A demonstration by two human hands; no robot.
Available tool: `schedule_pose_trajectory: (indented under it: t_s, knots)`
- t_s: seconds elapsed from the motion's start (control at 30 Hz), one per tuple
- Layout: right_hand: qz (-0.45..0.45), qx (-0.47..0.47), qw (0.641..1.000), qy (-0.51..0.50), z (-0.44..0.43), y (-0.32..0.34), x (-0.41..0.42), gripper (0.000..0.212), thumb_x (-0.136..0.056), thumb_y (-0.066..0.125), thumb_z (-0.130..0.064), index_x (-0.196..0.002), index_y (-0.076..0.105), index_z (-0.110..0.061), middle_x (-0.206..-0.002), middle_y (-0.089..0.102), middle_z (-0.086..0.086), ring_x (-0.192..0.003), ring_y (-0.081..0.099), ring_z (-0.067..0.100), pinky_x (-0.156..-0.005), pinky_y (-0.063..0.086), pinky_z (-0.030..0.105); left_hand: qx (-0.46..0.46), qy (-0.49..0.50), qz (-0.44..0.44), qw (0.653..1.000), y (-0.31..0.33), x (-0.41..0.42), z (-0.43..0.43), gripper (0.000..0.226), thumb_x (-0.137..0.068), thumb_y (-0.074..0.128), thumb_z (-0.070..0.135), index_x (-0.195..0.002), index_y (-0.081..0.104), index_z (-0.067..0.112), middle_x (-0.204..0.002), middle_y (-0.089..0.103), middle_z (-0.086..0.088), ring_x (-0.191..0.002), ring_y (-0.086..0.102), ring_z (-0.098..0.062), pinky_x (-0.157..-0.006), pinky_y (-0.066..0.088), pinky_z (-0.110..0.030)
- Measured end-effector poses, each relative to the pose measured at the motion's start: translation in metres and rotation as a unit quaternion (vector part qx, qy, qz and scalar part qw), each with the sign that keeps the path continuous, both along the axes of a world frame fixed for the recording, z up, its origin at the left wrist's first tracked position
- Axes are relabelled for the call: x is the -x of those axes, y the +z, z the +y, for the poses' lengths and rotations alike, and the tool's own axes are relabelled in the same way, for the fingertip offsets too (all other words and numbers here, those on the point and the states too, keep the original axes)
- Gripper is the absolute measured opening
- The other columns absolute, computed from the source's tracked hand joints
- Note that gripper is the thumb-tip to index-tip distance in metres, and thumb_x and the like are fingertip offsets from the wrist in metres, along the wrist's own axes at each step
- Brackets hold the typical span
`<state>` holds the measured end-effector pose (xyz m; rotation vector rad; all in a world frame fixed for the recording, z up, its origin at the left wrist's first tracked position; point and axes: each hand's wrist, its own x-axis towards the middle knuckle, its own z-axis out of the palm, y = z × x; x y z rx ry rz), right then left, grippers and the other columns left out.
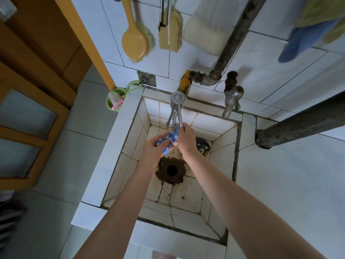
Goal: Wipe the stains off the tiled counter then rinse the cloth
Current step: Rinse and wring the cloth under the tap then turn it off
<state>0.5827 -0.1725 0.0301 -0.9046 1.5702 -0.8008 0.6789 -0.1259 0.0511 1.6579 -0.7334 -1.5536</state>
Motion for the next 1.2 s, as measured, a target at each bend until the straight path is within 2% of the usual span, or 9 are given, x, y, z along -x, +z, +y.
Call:
schedule_pose_trajectory:
  t_s: [0.1, 0.2, 0.37, 0.57, 0.7, 0.8, 0.97, 1.1, 1.2]
  knots:
    - [-0.049, 0.026, 0.998, -0.038, 0.004, 0.012, 0.003, 0.023, -0.101, 0.035, -0.016, -0.095, 0.056, -0.009, -0.078, 0.056, -0.004, -0.069, 0.054, 0.0, -0.057, 0.043, 0.004, -0.037, 0.127, 0.115, 0.985, 0.003, 0.002, -0.012, 0.022, -0.093, 0.049, 0.006, -0.114, 0.058, 0.009, -0.111, 0.061, -0.01, -0.097, 0.062, -0.019, -0.084, 0.054, -0.027]
    - [-0.107, 0.007, 0.994, 0.033, 0.018, 0.018, -0.001, 0.029, -0.101, 0.035, -0.023, -0.112, 0.058, -0.009, -0.099, 0.063, 0.008, -0.085, 0.059, 0.006, -0.071, 0.048, 0.011, -0.056, 0.194, 0.216, 0.955, 0.004, 0.005, -0.02, 0.028, -0.098, 0.039, 0.006, -0.123, 0.051, 0.001, -0.111, 0.059, -0.015, -0.096, 0.06, -0.019, -0.077, 0.053, -0.025]
    - [-0.161, -0.02, 0.984, 0.073, 0.027, 0.012, -0.009, 0.035, -0.101, 0.036, -0.022, -0.132, 0.045, -0.009, -0.131, 0.051, 0.012, -0.119, 0.052, 0.021, -0.102, 0.043, 0.032, -0.01, 0.113, 0.129, 0.985, 0.004, 0.007, -0.008, 0.033, -0.097, 0.037, 0.0, -0.127, 0.051, 0.003, -0.115, 0.06, -0.009, -0.096, 0.061, -0.012, -0.076, 0.054, -0.018]
    - [0.104, 0.027, 0.99, 0.089, 0.021, 0.014, -0.003, 0.023, -0.097, 0.042, -0.016, -0.108, 0.054, 0.0, -0.102, 0.061, 0.017, -0.098, 0.061, 0.03, -0.091, 0.05, 0.042, -0.014, 0.061, 0.07, 0.996, -0.005, 0.003, -0.003, 0.03, -0.09, 0.051, -0.002, -0.117, 0.061, 0.007, -0.114, 0.064, -0.012, -0.102, 0.064, -0.02, -0.083, 0.054, -0.026]
    - [-0.063, -0.015, 0.997, 0.035, 0.023, 0.021, -0.007, 0.025, -0.101, 0.035, -0.019, -0.112, 0.053, -0.006, -0.094, 0.059, 0.001, -0.095, 0.061, 0.02, -0.08, 0.053, 0.022, -0.011, 0.15, 0.088, 0.985, -0.003, 0.005, -0.006, 0.021, -0.09, 0.055, 0.003, -0.105, 0.065, 0.012, -0.104, 0.067, -0.007, -0.094, 0.066, -0.016, -0.076, 0.055, -0.021]
    - [-0.179, -0.042, 0.981, 0.068, 0.033, 0.013, -0.018, 0.045, -0.1, 0.035, -0.013, -0.145, 0.026, -0.014, -0.127, 0.052, 0.003, -0.11, 0.053, 0.006, -0.077, 0.047, 0.005, -0.008, 0.175, 0.108, 0.979, -0.003, 0.008, -0.012, 0.027, -0.096, 0.045, 0.008, -0.119, 0.058, 0.007, -0.107, 0.064, -0.007, -0.101, 0.062, -0.018, -0.083, 0.052, -0.025]
    - [-0.046, -0.003, 0.998, 0.033, 0.022, 0.016, -0.009, 0.031, -0.1, 0.038, -0.021, -0.125, 0.046, -0.006, -0.094, 0.059, -0.002, -0.084, 0.061, 0.007, -0.066, 0.049, 0.01, 0.002, 0.144, 0.108, 0.984, 0.0, 0.006, -0.007, 0.02, -0.092, 0.049, 0.002, -0.104, 0.062, 0.014, -0.098, 0.066, -0.002, -0.089, 0.065, -0.011, -0.069, 0.054, -0.016]
    - [-0.077, -0.025, 0.997, 0.016, 0.023, 0.021, -0.007, 0.029, -0.1, 0.037, -0.029, -0.121, 0.033, -0.01, -0.105, 0.052, 0.006, -0.079, 0.057, 0.005, -0.056, 0.048, 0.007, -0.001, 0.156, 0.103, 0.982, -0.004, 0.003, -0.008, 0.016, -0.094, 0.049, 0.009, -0.104, 0.062, 0.013, -0.102, 0.064, -0.005, -0.093, 0.064, -0.015, -0.075, 0.056, -0.023]
    - [-0.041, -0.022, 0.996, 0.077, 0.035, 0.013, -0.015, 0.019, -0.098, 0.038, -0.037, -0.1, 0.048, -0.022, -0.099, 0.059, -0.001, -0.098, 0.057, 0.016, -0.099, 0.046, 0.035, -0.007, 0.102, 0.112, 0.988, -0.005, 0.009, -0.01, 0.027, -0.098, 0.044, 0.022, -0.114, 0.059, 0.007, -0.098, 0.065, -0.005, -0.087, 0.062, -0.014, -0.073, 0.052, -0.023]
